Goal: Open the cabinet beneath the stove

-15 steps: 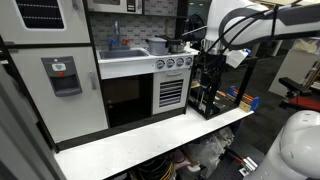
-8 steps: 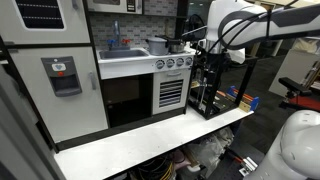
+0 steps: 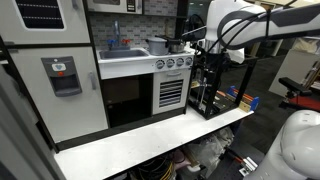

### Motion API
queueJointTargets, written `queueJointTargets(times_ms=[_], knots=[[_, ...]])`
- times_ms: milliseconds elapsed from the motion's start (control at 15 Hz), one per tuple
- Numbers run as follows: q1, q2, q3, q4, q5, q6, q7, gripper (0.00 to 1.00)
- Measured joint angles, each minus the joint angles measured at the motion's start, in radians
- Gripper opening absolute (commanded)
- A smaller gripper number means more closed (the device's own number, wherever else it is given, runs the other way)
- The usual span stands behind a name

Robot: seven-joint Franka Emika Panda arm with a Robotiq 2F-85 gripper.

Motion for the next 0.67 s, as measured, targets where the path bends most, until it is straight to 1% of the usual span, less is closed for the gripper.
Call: queueJointTargets(times_ms=[67, 200, 400, 667], knots=[[0.0, -0.003, -0.001, 0.0, -0.008, 0.01, -0.006, 1.0], [0.0, -0.008, -0.004, 0.0, -0.065, 0.057, -0.044, 1.0], [0.005, -0.008, -0.021, -0.012, -0.141, 0.152, -0.145, 1.0], [0.038, 0.012, -0.091, -0.059, -0.154, 0.3, -0.338, 1.0]])
